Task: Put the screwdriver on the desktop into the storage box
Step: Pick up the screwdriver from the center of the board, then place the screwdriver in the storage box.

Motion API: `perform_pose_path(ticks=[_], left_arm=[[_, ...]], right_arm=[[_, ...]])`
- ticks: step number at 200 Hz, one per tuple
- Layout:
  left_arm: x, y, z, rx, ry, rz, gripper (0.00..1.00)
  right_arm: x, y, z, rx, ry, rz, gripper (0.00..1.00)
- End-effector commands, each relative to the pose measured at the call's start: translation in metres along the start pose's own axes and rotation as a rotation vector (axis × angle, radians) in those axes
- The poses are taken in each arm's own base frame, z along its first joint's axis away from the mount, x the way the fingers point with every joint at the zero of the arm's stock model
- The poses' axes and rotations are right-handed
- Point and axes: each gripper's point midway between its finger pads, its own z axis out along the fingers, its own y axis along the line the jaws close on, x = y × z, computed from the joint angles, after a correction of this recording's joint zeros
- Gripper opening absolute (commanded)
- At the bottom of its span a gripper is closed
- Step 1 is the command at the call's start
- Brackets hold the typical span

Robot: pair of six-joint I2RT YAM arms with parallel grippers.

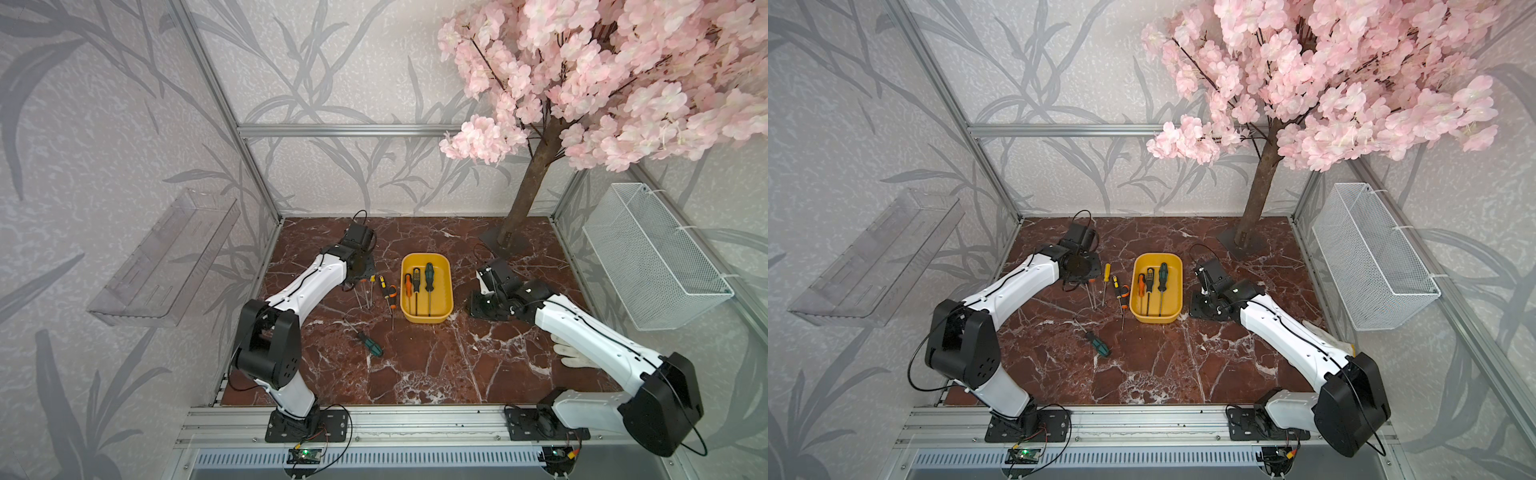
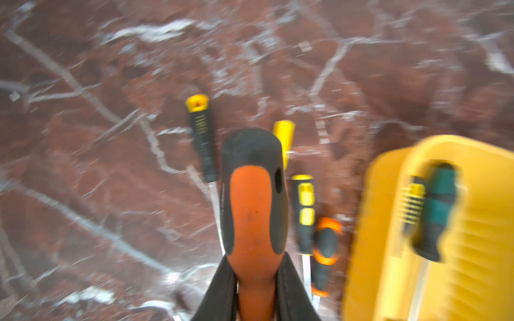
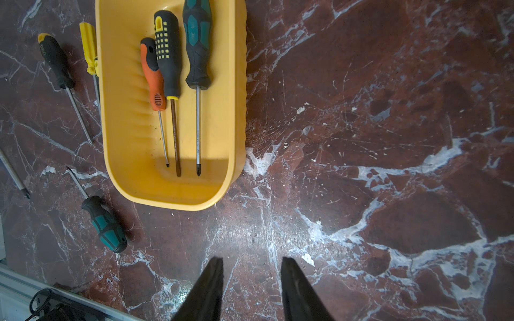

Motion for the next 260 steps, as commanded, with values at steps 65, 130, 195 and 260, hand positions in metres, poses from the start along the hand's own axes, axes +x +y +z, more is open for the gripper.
perform_pose_path(ticks=[65,130,195,260], left_arm=[[0.006,-0.157,0.02,0.162,0.047,0.172,0.12],[0.023,-0.178,0.06,0.13,0.085,0.203,0.12],[0.045,-0.165,0.091,0.082,0.112,0.22,0.13],[0.049,-0.16,0.108,0.051,0.112,0.23,0.21]], right_arm=[[0.008,-0.019,-0.021,0.017,-0.06,0.031,0.39],[0.013,-0.025,-0.034,0.018,-0.079,0.032,0.39],[0.013,-0.024,-0.032,0.014,-0.072,0.03,0.39],[0.011,-0.023,-0.033,0.018,-0.072,0.03,0.39]])
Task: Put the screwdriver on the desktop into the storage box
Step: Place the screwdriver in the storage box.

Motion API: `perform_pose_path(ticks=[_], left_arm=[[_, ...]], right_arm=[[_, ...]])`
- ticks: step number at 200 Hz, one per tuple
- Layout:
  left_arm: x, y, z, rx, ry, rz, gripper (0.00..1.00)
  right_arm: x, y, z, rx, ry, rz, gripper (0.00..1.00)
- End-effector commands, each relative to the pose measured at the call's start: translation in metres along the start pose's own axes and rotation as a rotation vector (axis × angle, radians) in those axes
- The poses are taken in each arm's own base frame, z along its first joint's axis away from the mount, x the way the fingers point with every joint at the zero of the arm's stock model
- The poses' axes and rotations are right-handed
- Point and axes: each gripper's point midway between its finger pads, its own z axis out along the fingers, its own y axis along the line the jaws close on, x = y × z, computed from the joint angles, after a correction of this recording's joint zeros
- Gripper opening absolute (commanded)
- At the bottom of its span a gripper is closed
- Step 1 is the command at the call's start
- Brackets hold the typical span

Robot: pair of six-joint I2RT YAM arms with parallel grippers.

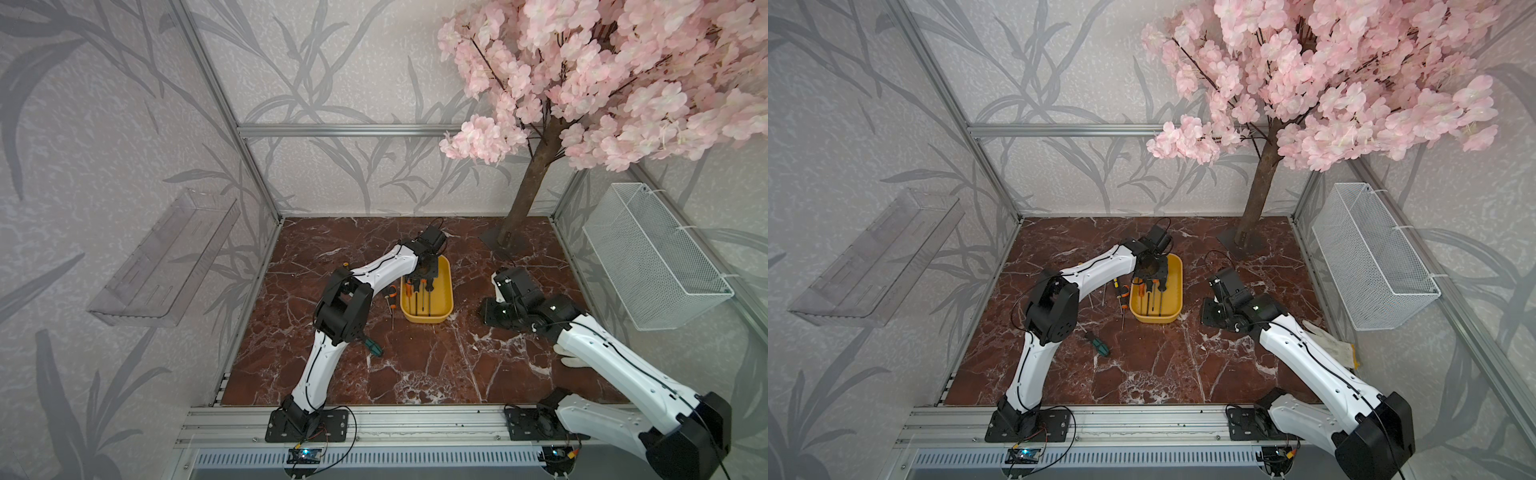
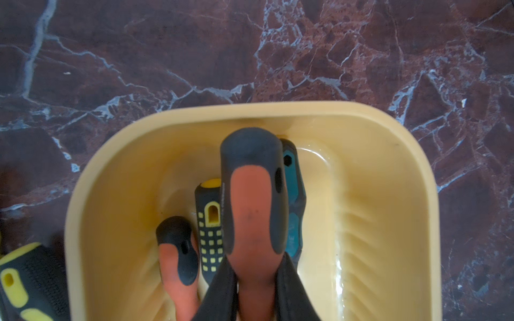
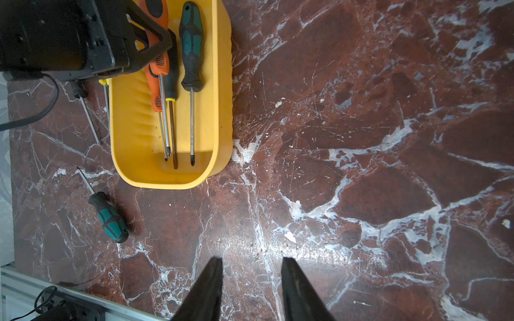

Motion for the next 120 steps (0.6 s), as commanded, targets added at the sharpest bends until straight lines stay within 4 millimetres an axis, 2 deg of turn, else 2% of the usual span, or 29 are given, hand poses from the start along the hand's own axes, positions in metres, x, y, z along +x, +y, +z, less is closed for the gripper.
perform_pose_path(ticks=[1,21,64,86,120], left_arm=[[0.001,0.006,0.013,-0.035,-0.006,0.005,0.21],[0.005,0.008,0.02,-0.045,0.007,0.002,0.22],[0.002,0.005,0.015,-0.034,-0.003,0.0,0.46],[-0.004,0.003,0.006,-0.024,-0.021,-0.004,0.46],[-0.017,0.001,-0.019,-0.009,-0.065,-0.005,0.46]], right_arm=[[0.0,-0.005,-0.001,0.024,0.002,0.003,0.39],[-0.001,-0.005,-0.002,0.028,0.0,0.002,0.39],[0.001,-0.007,-0.001,0.033,0.003,0.007,0.39],[0.001,-0.007,-0.001,0.033,0.002,0.01,0.39],[0.0,-0.006,0.0,0.03,0.002,0.013,0.39]])
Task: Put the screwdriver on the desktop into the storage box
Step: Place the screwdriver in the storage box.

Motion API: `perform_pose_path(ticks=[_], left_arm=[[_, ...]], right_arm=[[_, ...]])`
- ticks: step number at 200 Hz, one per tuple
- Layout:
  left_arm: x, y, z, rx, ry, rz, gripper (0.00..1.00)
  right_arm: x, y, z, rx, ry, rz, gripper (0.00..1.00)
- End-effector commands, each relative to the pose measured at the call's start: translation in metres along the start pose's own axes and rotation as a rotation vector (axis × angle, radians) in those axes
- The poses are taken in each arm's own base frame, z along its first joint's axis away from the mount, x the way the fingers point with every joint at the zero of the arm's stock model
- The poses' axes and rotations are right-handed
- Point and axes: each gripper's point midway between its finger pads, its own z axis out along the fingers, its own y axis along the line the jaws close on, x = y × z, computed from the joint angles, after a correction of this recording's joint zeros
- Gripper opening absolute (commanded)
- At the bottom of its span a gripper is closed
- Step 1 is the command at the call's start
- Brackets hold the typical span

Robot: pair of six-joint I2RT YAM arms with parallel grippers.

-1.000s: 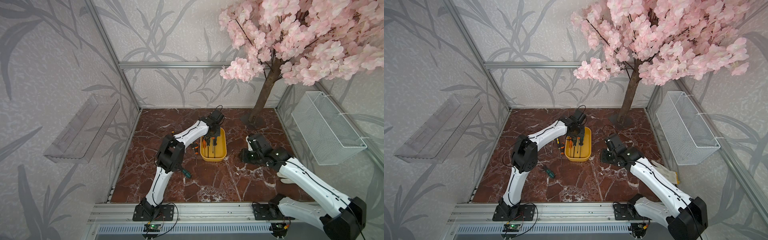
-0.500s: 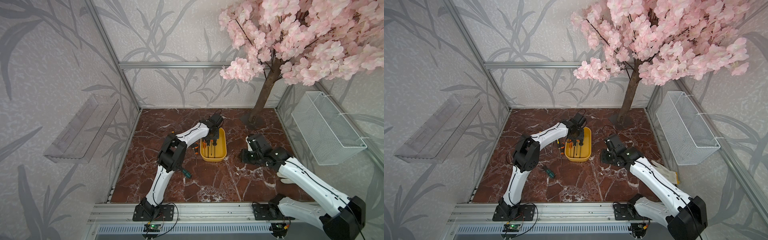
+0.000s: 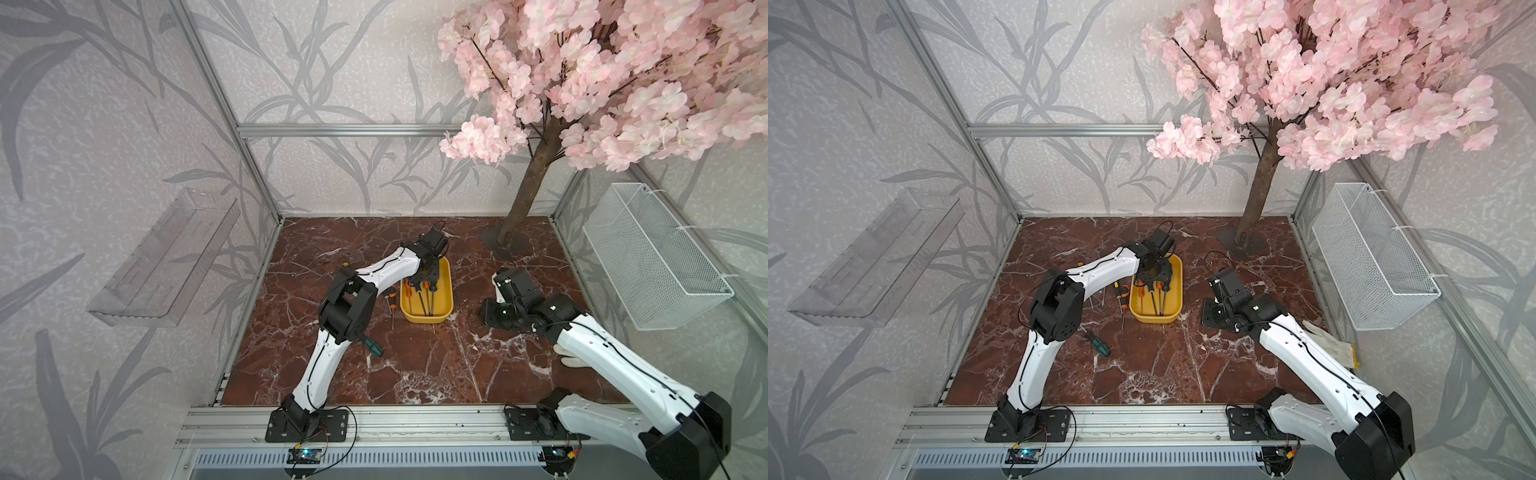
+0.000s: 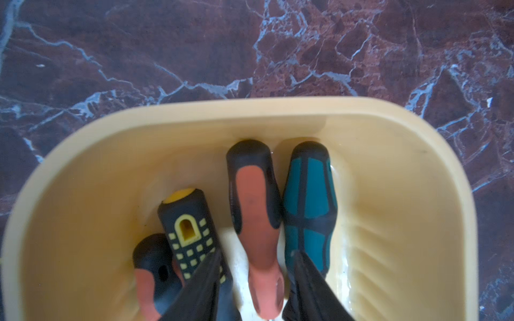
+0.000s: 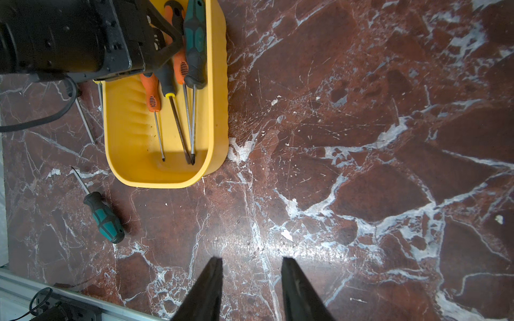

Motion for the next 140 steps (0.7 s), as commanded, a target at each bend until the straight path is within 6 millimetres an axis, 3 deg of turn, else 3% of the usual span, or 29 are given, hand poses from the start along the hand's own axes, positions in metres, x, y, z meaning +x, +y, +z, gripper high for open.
perform_pose_path(ticks=[1,40,74,140], left_arm=[[-0.02,0.0,-0.034,0.005,-0.067,-0.006,0.46],[-0.028,0.004,-0.065,0.018,-0.113,-0.007,0.49],[-0.019,0.015,-0.088,0.027,-0.137,-0.023,0.49],[0.005,0.06,-0.125,-0.02,-0.194,-0.088,0.53]], right_arm=[[-0.001,-0.003,0.0,0.018,-0.002,0.012,0.39],[-0.002,0.0,0.001,0.009,0.001,0.014,0.44],[-0.006,0.009,0.004,-0.018,0.018,0.015,0.45],[-0.015,0.031,0.011,-0.042,0.041,-0.033,0.45]])
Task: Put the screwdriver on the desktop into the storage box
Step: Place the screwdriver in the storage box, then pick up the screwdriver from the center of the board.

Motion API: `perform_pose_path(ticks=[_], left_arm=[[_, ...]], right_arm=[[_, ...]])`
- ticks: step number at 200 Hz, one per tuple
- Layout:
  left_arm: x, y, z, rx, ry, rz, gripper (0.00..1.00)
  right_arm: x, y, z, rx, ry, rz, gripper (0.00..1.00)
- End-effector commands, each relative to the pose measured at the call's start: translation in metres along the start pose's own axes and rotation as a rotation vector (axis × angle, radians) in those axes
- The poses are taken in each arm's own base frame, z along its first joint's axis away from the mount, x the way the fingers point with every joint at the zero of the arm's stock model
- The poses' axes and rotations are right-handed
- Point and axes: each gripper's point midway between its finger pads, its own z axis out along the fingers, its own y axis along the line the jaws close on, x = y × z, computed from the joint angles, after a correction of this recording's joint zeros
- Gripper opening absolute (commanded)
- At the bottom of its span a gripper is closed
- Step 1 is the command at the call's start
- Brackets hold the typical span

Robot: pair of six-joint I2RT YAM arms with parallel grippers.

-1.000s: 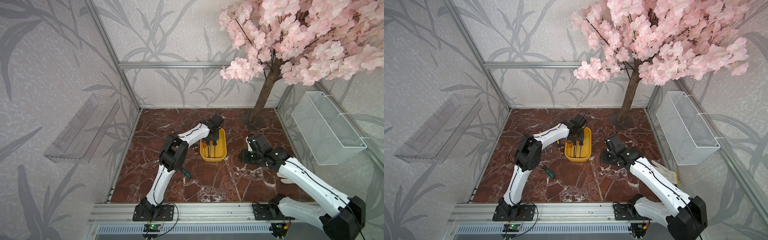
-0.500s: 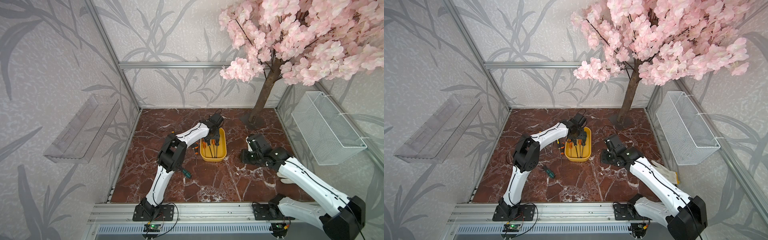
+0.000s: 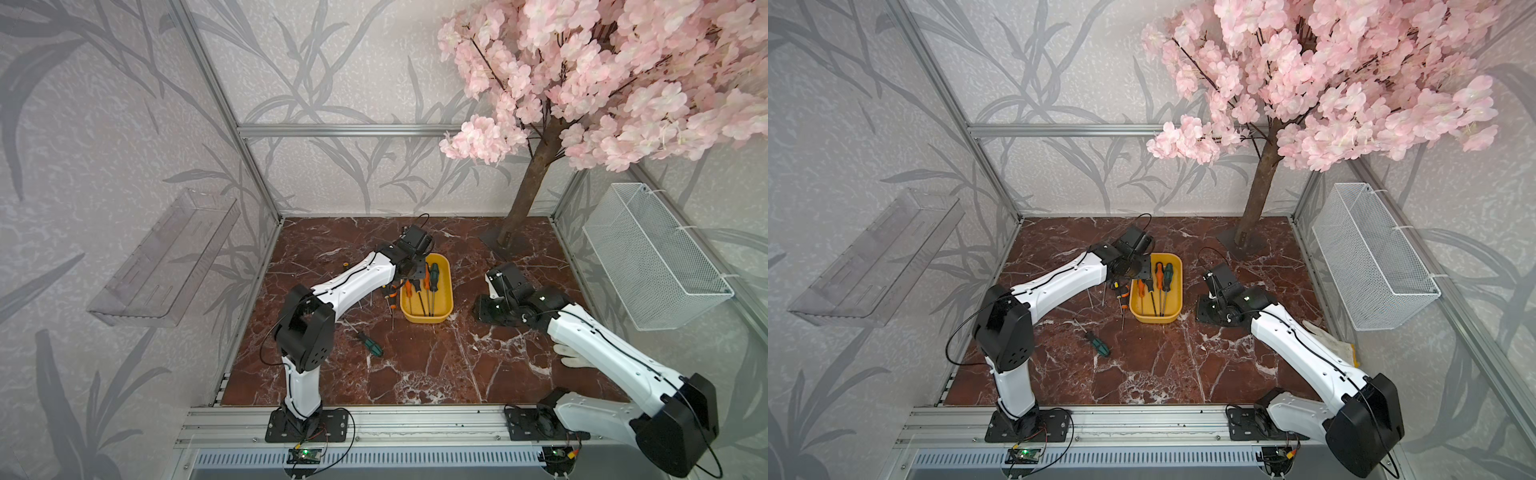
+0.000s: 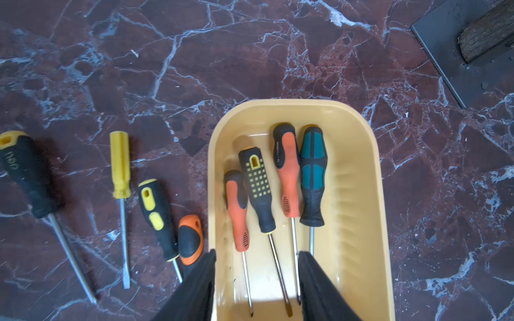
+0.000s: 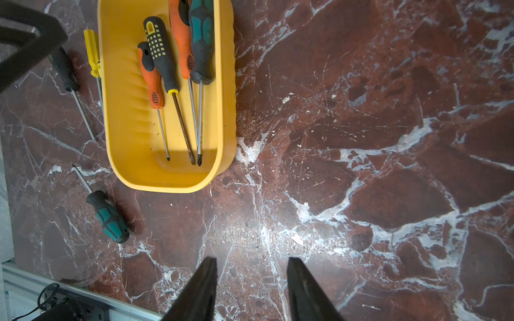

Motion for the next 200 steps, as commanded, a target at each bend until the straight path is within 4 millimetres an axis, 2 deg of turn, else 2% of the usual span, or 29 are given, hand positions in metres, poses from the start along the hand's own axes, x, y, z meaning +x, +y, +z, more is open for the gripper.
perform_pose_path(ticks=[1,38,51,67,106,126,159,200], left_arm=[[-0.003,0.02,-0.016,-0.032,-0.05,-0.044,0.53],[0.004,0.064,-0.021,-0.089,-0.046,-0.115,0.54],[0.003,0.083,-0.022,-0.104,-0.049,-0.157,0.64],[0.0,0.106,-0.023,-0.109,-0.056,-0.213,0.68],[-0.011,0.151,-0.022,-0.152,-0.077,-0.306,0.7],[-0.012,0.171,-0.015,-0.185,-0.066,-0.348,0.77],[-0.012,0.192,0.004,-0.193,-0.04,-0.416,0.74],[-0.009,0.205,0.034,-0.207,0.025,-0.451,0.72]], right_arm=[[-0.009,0.015,-0.002,-0.031,-0.009,-0.028,0.45],[-0.008,0.025,0.004,-0.045,0.001,-0.037,0.45],[-0.007,0.027,0.005,-0.046,0.006,-0.041,0.45],[-0.005,0.027,0.008,-0.043,0.012,-0.045,0.45],[-0.003,0.027,0.011,-0.039,0.016,-0.04,0.45],[-0.003,0.027,0.011,-0.042,0.013,-0.038,0.45],[0.0,0.024,0.013,-0.036,0.017,-0.03,0.45],[0.003,0.02,0.013,-0.027,0.015,-0.026,0.45]])
